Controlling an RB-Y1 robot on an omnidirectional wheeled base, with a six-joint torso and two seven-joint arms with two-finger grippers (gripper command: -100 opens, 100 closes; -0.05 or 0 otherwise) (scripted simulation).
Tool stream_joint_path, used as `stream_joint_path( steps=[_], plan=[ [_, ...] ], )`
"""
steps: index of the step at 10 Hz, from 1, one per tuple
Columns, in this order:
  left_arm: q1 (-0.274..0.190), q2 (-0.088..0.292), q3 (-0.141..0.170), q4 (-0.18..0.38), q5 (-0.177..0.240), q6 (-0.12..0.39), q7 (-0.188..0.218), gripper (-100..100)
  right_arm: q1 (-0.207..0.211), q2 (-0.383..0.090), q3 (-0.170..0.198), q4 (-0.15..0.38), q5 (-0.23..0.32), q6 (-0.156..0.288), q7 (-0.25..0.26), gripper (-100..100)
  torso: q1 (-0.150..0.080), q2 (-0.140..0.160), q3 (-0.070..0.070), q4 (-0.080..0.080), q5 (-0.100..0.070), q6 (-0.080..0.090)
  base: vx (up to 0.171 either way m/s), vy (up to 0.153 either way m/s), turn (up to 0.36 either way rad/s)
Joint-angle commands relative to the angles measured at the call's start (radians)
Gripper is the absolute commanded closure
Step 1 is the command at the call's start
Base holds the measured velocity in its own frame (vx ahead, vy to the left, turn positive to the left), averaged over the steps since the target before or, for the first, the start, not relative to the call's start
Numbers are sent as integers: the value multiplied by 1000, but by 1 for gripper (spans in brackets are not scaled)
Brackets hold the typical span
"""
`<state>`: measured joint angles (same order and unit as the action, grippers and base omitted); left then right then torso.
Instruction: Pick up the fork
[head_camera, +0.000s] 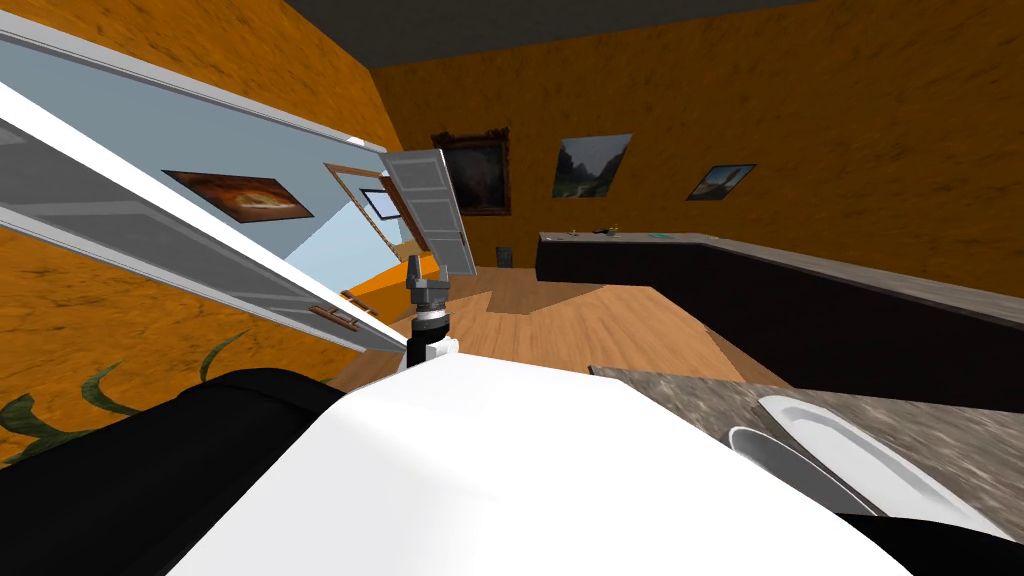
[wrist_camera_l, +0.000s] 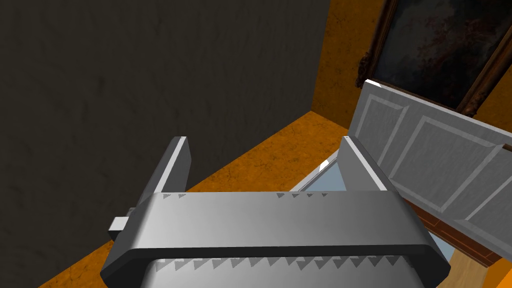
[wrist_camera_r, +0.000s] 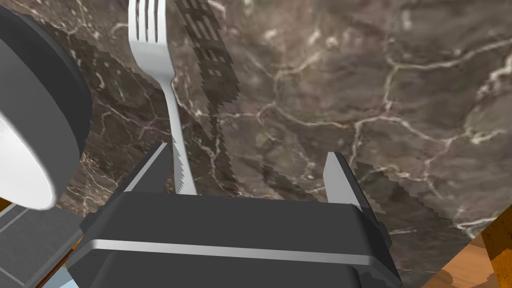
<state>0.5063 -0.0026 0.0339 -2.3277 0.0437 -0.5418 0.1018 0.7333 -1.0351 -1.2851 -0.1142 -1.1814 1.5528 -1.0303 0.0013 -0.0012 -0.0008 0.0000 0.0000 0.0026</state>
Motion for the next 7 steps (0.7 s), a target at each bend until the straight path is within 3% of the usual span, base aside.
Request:
stream_joint_path(
  steps=[1, 2, 4, 5, 6, 7],
  plan=[
    [0, 0, 0, 0, 0, 0, 0, 0, 7, 16, -3, -33, -2, 9, -19, -100, 0, 0, 0, 0, 0, 0, 7, -2, -12],
    [0, 0, 0, 0, 0, 0, 0, 0, 6, 8, -22, 16, -14, 46, -39, -100, 1, 1, 1, 0, 0, 0, 48, -11, 169],
    [0, 0, 0, 0, 0, 0, 0, 0, 4, 1, -22, 36, -14, 41, -27, -100, -1, -3, -2, -1, 0, -1, 60, -23, 106],
    [0, 0, 0, 0, 0, 0, 0, 0, 3, 1, -23, 36, -14, 45, -30, 0, 0, -2, -1, -1, 0, 0, 6, -3, -3],
    [0, 0, 0, 0, 0, 0, 0, 0, -23, 27, -12, 40, -6, 14, -16, -100, 0, 0, 0, 0, 0, 0, 26, -22, -12],
    [0, 0, 0, 0, 0, 0, 0, 0, -34, 38, -8, 41, -2, 0, -9, -100, 0, 0, 0, 0, 0, 0, 38, -36, -9]
  ],
)
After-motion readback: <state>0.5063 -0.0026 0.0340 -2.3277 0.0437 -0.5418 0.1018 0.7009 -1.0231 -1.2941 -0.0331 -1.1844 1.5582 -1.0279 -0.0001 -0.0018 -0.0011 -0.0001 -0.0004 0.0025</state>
